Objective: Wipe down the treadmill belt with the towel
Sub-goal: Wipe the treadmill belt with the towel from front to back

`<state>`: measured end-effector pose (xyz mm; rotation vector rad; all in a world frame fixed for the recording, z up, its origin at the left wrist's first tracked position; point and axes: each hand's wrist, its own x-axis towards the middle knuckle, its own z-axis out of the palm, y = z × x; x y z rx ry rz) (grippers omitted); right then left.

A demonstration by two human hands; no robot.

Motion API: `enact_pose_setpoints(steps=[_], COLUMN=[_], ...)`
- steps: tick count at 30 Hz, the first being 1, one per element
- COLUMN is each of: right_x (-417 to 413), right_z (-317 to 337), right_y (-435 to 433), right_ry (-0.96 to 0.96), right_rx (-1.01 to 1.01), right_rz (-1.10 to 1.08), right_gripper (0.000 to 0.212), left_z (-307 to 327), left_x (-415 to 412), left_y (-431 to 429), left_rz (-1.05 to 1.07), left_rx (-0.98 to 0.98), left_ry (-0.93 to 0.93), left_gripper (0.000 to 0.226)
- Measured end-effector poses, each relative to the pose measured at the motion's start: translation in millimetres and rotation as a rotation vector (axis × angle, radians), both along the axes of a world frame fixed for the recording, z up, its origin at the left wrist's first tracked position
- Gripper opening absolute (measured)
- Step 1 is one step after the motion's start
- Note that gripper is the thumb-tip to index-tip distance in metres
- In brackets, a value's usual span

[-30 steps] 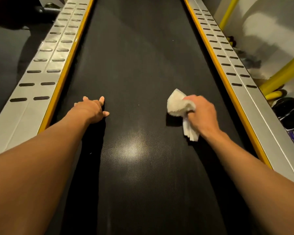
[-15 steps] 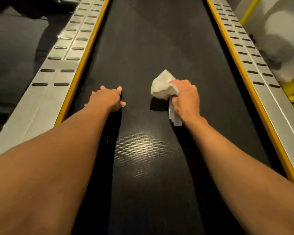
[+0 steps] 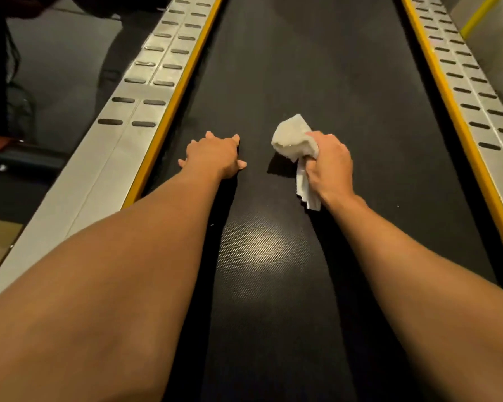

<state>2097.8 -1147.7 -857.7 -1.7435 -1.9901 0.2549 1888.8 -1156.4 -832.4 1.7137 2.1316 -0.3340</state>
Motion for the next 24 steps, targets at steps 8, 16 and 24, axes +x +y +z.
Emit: enact_pose_setpoints(steps=[8,16,24], right_x=[-54.8,-96.0,-94.7], right_z=[2.7,-9.6,26.2], right_y=[-71.4,-27.7,-33.3], right_ry=[0.081,0.007,0.094], right_rx=[-0.041,-0.147,-0.044], right_rz=[0.425,0.155,0.346], right_gripper=[0.051,0.031,0.051], left_z=[26.2,1.0,-26.2], left_x=[-46.0,-123.7,-125.8], left_y=[-41.1,-90.1,-97.5], left_rz=[-0.166,-0.139,-0.089], left_rx=[0.297,0.425,0.645], left_ry=[0.023,0.05,-0.023], left_gripper=[0.032,0.045,0.04])
